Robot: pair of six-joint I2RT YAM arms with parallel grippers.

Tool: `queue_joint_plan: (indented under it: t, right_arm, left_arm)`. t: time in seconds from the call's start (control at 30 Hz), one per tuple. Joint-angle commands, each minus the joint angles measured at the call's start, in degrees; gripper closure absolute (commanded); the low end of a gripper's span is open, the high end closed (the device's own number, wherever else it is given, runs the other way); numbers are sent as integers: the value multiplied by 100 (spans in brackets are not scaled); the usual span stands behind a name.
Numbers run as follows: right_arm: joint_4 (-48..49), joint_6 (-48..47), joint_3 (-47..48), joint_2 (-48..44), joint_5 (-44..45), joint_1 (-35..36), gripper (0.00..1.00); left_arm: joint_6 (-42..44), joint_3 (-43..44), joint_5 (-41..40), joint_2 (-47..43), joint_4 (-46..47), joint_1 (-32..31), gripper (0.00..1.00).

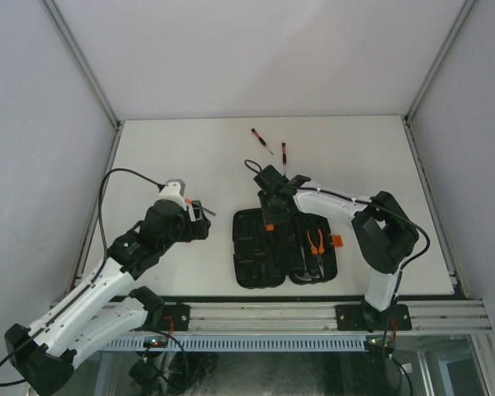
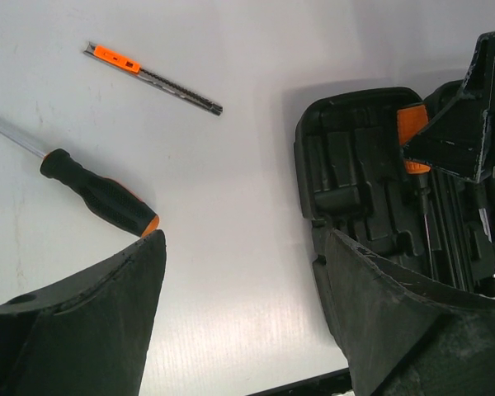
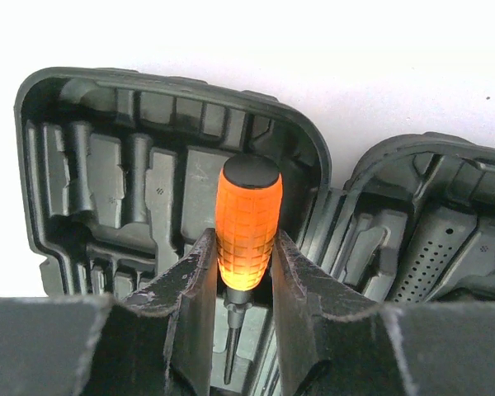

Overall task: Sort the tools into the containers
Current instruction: Place the screwdriver in the storage box.

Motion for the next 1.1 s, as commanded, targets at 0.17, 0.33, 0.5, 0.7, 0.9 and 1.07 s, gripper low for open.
queue_joint_plan:
  t: [0.17, 0.33, 0.5, 0.7, 0.9, 1.07]
  right_arm:
    - [191, 37, 225, 173, 319, -97, 72]
    - [197, 52, 223, 93, 394, -97, 63]
    - [164, 48, 218, -73, 485, -99, 56]
    - [61, 60, 218, -240, 602, -50, 58]
    - [20, 66, 219, -408, 831, 89, 62]
    - [34, 133, 63, -638, 1015, 177, 64]
  left_arm:
    - [146, 431, 105, 34, 28, 50, 19]
    - [165, 441, 129, 49, 21, 63, 19]
    - [172, 450, 132, 70, 20, 76, 19]
    - [210, 472, 209, 115, -18, 98, 18]
    - [94, 556, 334, 377, -50, 99, 19]
    - [-296, -31, 1193, 702, 959, 99, 22]
